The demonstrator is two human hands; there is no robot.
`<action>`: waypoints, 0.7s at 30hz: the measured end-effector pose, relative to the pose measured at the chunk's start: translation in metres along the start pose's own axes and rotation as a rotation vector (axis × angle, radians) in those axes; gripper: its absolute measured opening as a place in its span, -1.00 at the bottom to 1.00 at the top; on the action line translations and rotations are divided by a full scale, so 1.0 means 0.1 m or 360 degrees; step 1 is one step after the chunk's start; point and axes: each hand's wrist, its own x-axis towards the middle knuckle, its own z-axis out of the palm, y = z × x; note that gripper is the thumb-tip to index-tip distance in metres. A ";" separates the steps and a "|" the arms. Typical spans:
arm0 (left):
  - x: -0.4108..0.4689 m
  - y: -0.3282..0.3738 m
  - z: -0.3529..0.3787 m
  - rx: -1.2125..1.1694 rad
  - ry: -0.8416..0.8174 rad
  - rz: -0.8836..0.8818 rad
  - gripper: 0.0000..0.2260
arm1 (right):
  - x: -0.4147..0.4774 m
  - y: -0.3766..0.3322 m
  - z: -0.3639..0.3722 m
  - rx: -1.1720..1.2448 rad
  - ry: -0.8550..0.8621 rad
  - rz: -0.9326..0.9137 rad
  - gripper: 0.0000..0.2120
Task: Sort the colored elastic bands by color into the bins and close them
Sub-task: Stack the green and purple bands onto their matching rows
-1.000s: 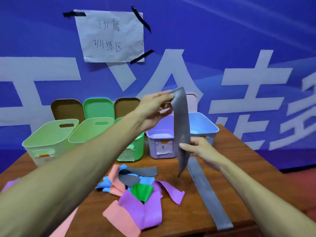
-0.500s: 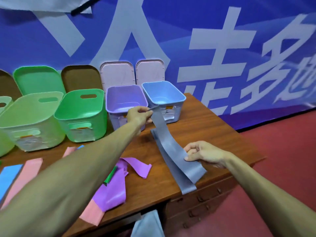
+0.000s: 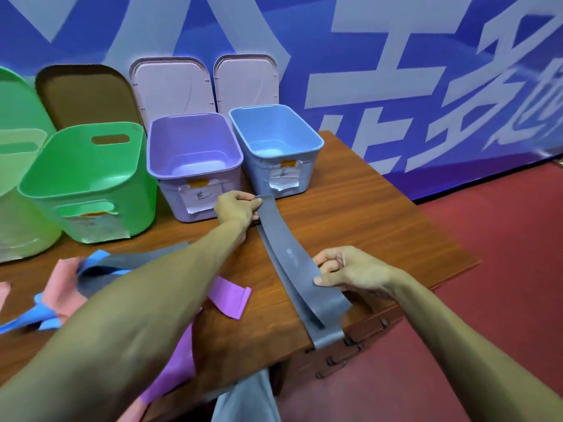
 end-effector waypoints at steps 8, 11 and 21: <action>0.04 -0.20 0.01 0.0705 -0.0082 0.0364 -0.78 | 0.08 0.12 0.11 -0.0268 0.0116 0.0047 -0.75; -0.02 -0.21 -0.01 0.0916 -0.0163 0.0519 -0.70 | 0.08 0.13 0.17 -0.0697 0.0268 0.0056 -0.68; -0.62 -0.08 -0.55 0.0693 -0.0703 0.0561 -0.88 | -0.06 0.05 0.43 -0.1393 0.0586 0.0173 -0.57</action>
